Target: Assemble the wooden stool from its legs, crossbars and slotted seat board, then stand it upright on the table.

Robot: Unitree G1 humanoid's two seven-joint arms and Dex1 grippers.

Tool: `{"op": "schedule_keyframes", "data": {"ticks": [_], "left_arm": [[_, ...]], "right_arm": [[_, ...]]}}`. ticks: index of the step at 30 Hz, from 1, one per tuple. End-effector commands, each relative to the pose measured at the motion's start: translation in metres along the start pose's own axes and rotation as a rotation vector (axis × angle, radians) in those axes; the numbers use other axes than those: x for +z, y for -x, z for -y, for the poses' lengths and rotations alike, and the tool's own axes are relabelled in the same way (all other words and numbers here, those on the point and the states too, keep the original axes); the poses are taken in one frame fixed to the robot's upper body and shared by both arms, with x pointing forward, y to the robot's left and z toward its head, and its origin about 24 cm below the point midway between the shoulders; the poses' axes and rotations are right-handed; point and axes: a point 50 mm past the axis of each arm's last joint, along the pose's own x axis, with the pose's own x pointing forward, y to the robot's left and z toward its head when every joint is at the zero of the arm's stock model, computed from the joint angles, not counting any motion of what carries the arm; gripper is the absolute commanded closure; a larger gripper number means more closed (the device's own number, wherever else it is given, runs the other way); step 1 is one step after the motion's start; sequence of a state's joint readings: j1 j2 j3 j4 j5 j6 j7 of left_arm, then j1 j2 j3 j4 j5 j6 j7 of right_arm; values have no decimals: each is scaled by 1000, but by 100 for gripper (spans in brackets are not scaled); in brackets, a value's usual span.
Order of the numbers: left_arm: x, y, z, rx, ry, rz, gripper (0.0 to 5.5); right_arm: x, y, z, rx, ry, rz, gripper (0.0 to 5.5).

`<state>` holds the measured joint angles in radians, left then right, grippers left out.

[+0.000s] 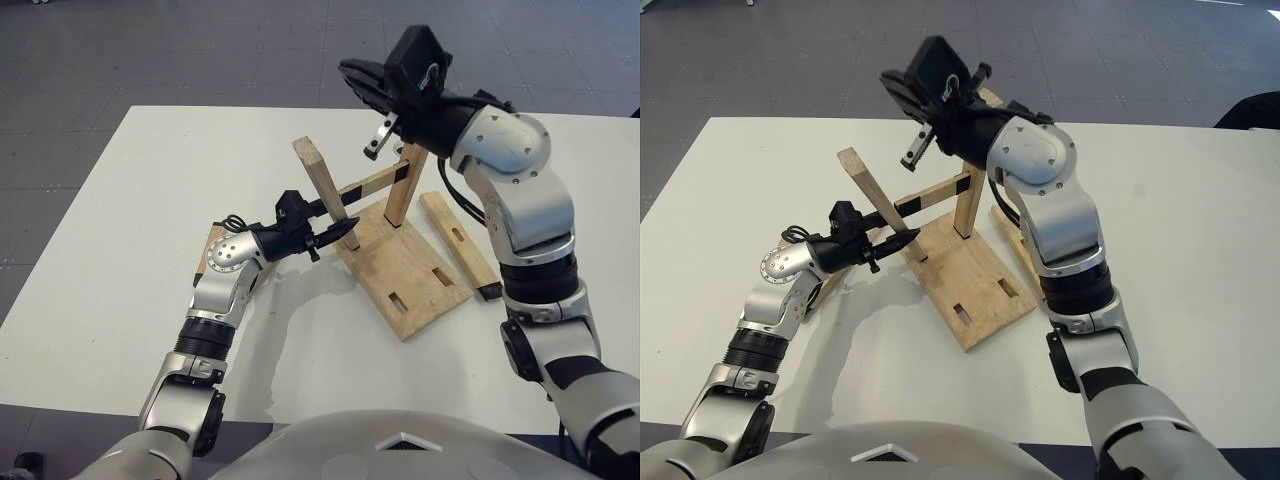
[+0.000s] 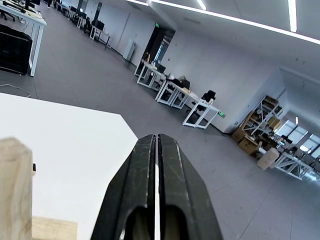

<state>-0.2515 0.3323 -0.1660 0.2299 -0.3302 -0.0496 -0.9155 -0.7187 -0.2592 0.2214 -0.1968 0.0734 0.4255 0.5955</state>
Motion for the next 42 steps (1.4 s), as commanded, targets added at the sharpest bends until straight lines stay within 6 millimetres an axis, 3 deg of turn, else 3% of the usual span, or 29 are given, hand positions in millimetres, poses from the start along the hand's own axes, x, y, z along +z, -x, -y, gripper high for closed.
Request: {"op": "schedule_keyframes", "data": {"ticks": [1, 5, 7, 8, 10, 13, 16, 17, 19, 20, 22, 24, 25, 27, 29, 32, 35, 39, 42], "left_arm": [[-29, 14, 7, -26, 2, -211, 345], [-29, 11, 4, -22, -2, -214, 345], [-27, 10, 2, -9, -2, -207, 344], [-27, 11, 1, -4, 0, -205, 344], [-29, 11, 1, -6, 2, -209, 344], [-29, 10, 2, -9, 6, -211, 344], [-29, 11, 1, -11, 6, -212, 344], [-29, 11, 1, -12, 6, -212, 344], [-29, 10, 1, -14, 6, -213, 344], [-29, 10, 1, -16, 6, -213, 344], [-28, 10, 0, -15, 5, -212, 344], [-28, 10, 0, -11, 5, -214, 344], [-28, 9, 0, -13, 5, -215, 344], [-29, 8, -1, -11, 4, -219, 344], [-29, 9, -3, 0, 3, -216, 344], [-30, 7, -2, 4, 4, -215, 344], [-28, 3, -5, -3, -19, -239, 344], [-29, 3, -9, 11, -30, -285, 344], [-31, 4, -10, 13, -24, -299, 344]], "right_arm": [[-64, 21, -23, 145, -140, -284, 540], [-150, 76, -64, 379, -310, -680, 540], [-168, 89, -55, 319, -372, -769, 540], [-164, 84, -45, 263, -376, -735, 540], [-140, 64, -28, 159, -365, -574, 540], [-77, 34, -8, 40, -281, -243, 540], [9, 15, 23, -79, -112, 112, 540], [29, 12, 30, -114, -60, 187, 540], [40, 7, 36, -124, -27, 215, 540], [24, 4, 31, -81, -65, 146, 540], [-36, 5, 7, 43, -203, -67, 540], [-110, 30, -33, 205, -379, -349, 540], [-137, 46, -49, 255, -452, -460, 540], [-172, 73, -69, 316, -473, -636, 540], [-179, 82, -69, 336, -483, -689, 540], [-168, 70, -55, 261, -485, -625, 540], [-137, 51, -34, 130, -456, -439, 540], [-57, 36, 12, -93, -361, -97, 540], [-12, 50, 40, -229, -288, 30, 540]]}}
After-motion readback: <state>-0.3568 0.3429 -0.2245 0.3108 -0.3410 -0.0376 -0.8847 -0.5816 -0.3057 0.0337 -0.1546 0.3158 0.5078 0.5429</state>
